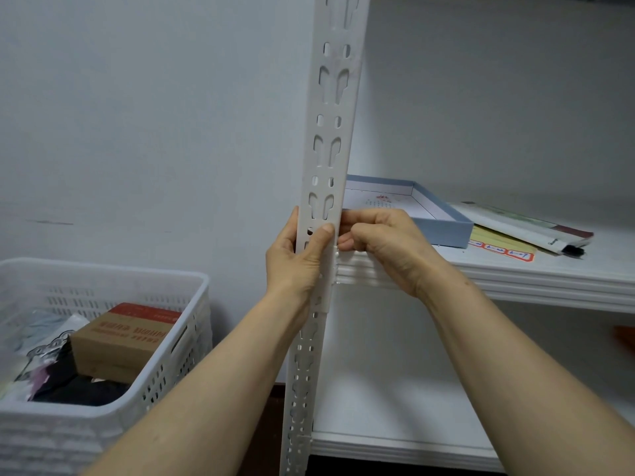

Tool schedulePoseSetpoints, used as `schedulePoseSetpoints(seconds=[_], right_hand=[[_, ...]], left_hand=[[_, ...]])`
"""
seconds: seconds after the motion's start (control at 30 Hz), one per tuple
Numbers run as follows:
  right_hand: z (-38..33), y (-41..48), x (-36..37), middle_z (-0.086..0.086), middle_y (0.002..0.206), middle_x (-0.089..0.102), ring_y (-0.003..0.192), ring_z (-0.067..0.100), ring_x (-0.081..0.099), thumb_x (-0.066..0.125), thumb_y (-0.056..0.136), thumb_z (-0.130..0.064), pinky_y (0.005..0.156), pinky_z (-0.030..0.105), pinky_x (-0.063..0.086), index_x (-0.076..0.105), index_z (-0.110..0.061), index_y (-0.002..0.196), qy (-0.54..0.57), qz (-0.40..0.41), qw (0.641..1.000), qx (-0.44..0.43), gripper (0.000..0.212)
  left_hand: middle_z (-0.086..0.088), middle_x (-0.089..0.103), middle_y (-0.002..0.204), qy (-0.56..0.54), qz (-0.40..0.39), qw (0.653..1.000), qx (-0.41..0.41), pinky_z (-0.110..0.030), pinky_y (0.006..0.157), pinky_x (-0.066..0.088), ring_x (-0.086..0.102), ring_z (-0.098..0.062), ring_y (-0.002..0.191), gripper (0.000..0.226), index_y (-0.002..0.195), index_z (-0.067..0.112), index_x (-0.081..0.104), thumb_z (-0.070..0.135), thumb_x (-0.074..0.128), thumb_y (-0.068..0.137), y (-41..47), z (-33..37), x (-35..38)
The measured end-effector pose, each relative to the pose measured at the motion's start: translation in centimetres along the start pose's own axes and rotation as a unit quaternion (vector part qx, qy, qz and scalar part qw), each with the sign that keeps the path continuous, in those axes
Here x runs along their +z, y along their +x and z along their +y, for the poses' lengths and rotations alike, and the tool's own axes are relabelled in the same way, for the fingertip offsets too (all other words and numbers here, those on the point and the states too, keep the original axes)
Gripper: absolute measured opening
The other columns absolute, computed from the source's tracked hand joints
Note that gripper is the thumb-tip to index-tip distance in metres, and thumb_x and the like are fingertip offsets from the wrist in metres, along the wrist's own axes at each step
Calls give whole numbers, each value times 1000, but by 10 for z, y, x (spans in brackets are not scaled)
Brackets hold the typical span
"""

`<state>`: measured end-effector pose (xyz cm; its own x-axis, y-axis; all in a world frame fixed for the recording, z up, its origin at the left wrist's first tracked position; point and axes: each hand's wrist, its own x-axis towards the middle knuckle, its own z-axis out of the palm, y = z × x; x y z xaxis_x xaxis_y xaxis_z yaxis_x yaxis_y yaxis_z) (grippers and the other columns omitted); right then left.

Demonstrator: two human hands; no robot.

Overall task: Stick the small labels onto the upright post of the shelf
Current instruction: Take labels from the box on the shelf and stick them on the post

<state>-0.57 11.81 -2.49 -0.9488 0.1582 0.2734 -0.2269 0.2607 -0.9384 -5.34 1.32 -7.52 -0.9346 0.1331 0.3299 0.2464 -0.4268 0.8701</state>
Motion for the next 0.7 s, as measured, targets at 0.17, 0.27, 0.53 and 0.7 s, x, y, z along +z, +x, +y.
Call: schedulePoseSetpoints(seconds=[0.17,0.27,0.53,0.7], right_hand=[[0,0,-1,13,100,72,104,27,65,48,75,14,95,32,51,72,-10,96,-8,-2,1000,2,40],[-1,-1,-1,14,100,72,95,22,67,47,75,15,93,29,52,72,-12,93,-2,-2,1000,2,41],[-1,-2,-1,15,101,72,92,18,65,48,76,14,95,30,51,72,-11,95,-3,-1,1000,3,40],[-2,-2,0,15,101,72,99,24,66,47,77,13,95,31,51,72,-14,92,-4,1,1000,4,40]], left_hand=[[-1,73,100,-7,-11,1000,-5,-16,76,54,67,-2,80,35,122,14,63,10,63,87,-1,1,0],[1,72,93,-19,8,1000,-2,-13,69,52,66,0,74,30,116,13,66,12,65,86,-1,2,3],[2,71,87,-9,28,1000,6,-13,67,53,64,0,69,29,114,13,66,9,64,86,-2,2,6],[3,72,89,-3,27,1000,7,-14,68,53,64,0,70,31,116,15,66,7,63,86,-2,2,6]])
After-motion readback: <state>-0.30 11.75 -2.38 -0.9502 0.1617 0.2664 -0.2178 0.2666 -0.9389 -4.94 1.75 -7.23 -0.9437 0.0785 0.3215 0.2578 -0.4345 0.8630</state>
